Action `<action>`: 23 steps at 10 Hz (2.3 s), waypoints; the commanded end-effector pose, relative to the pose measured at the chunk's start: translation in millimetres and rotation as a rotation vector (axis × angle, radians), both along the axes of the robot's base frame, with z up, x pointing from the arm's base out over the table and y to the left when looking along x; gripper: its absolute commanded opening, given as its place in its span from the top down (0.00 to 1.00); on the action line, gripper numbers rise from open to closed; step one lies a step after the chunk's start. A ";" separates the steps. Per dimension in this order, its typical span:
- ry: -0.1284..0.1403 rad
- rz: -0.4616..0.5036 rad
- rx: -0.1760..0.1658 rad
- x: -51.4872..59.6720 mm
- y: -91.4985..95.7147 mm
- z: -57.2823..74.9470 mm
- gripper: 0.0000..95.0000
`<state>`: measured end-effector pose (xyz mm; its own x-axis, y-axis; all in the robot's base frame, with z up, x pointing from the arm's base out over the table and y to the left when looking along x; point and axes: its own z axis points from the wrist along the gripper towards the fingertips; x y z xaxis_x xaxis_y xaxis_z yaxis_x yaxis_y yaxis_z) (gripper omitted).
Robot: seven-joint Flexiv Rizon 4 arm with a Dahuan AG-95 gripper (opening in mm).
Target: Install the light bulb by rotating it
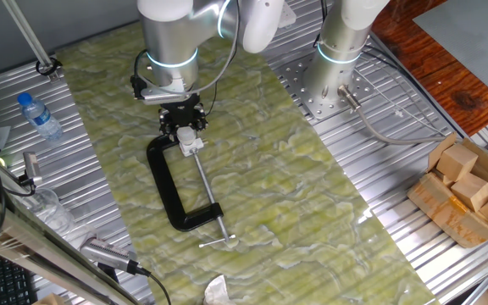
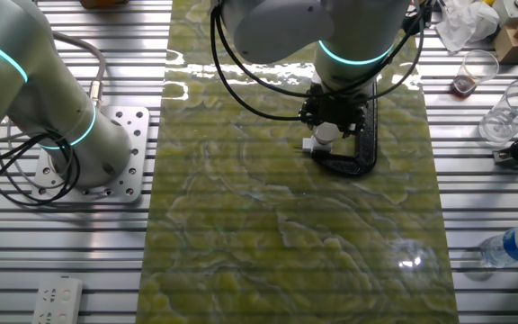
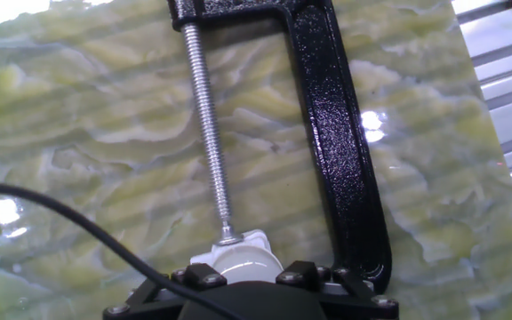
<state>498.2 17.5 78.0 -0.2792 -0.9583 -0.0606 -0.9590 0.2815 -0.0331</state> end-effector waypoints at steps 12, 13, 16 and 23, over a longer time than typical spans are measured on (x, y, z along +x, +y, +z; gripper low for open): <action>0.020 -0.145 -0.014 0.1 0.1 -1.0 1.00; 0.020 -0.169 -0.014 0.1 0.1 -1.1 1.00; 0.033 -0.258 -0.012 0.0 0.0 -1.2 1.00; 0.047 -0.587 -0.026 -0.1 -0.1 -1.2 1.00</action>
<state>498.7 17.3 77.0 -0.7282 -0.6850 -0.0194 -0.6851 0.7285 -0.0063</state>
